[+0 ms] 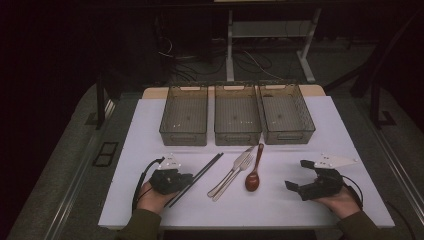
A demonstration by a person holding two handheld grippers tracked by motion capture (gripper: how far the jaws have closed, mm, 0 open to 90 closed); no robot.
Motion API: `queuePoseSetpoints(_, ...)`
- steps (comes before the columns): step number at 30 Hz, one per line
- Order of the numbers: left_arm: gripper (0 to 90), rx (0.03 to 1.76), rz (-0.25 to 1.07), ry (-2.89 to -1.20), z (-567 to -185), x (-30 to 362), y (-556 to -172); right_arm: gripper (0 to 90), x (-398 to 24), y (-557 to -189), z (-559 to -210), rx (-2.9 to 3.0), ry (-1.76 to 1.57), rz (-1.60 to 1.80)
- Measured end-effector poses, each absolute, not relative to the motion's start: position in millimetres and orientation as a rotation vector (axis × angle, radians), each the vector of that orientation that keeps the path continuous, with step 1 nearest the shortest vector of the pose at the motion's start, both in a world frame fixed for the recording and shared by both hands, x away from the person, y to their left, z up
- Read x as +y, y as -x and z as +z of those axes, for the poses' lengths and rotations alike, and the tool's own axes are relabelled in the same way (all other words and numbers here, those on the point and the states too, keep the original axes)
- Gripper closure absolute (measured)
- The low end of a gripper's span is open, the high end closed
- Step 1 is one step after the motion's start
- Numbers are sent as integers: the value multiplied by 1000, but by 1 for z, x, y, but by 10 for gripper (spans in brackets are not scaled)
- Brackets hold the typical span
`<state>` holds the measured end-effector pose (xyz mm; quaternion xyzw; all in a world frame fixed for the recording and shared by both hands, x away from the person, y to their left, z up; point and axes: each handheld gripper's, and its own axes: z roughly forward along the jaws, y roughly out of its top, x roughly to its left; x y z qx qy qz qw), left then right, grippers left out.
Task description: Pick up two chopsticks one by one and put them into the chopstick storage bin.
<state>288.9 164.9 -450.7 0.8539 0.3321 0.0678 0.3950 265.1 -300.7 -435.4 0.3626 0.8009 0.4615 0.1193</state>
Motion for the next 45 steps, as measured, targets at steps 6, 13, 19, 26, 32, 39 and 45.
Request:
queuePoseSetpoints(6,838,836,188,-2166,-452,166,-289,3,-301,-265,-435,2341,-1058,1350)
queuePoseSetpoints(13,850,858,203,-2168,-452,164,-287,3,-301,-265,-435,2340,-1057,1349)
queuePoseSetpoints(19,856,880,199,-2153,-452,164,-287,3,-301,-265,-435,2336,-1059,1351)
queuePoseSetpoints(26,857,896,219,-2117,-447,168,-288,3,-300,-265,-435,2339,-1057,1352)
queuePoseSetpoints(32,857,903,226,-2085,-438,173,-288,3,-301,-265,-435,2339,-1057,1350)
queuePoseSetpoints(39,856,873,200,-2087,-430,172,-287,2,-301,-265,-435,2340,-1057,1350)
queuePoseSetpoints(45,856,834,193,-2105,-419,167,-284,2,-301,-265,-435,2343,-1054,1354)
